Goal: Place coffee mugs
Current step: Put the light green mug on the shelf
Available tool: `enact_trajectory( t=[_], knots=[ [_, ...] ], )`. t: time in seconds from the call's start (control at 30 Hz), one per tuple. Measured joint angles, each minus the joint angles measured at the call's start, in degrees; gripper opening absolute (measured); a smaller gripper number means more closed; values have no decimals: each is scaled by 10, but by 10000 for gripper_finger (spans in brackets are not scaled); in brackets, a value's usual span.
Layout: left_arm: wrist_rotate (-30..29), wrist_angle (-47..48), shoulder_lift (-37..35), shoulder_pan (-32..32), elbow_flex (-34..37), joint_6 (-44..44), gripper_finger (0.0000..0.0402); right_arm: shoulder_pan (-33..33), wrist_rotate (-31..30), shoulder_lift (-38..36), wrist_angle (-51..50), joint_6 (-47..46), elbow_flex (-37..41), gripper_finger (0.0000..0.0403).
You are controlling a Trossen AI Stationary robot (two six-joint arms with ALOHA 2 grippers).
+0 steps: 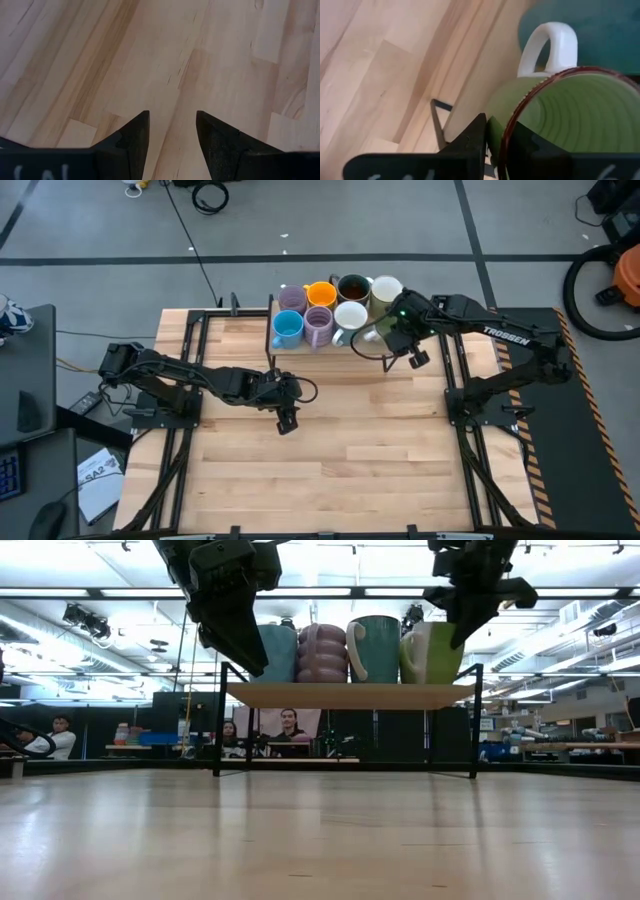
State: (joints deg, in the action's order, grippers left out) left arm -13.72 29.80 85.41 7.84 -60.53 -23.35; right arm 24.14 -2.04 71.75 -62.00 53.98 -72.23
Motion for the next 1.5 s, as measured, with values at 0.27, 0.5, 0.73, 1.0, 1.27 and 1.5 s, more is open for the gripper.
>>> enact_trajectory(
  t=[0.27,0.5,0.73,1.0,1.27,1.5],
  knots=[
    [0,0,0,0,0,0,169,0,0,0,11,0,0,84],
    [0,0,0,0,0,0,169,0,0,0,16,0,0,113],
    [0,0,0,0,0,0,169,0,0,0,35,-1,0,123],
    [0,0,0,0,0,0,169,0,-8,0,36,0,0,128],
    [0,0,0,0,0,0,169,0,-81,0,63,0,0,128],
    [0,0,0,0,0,0,169,0,-82,0,65,2,0,128]
  ],
)
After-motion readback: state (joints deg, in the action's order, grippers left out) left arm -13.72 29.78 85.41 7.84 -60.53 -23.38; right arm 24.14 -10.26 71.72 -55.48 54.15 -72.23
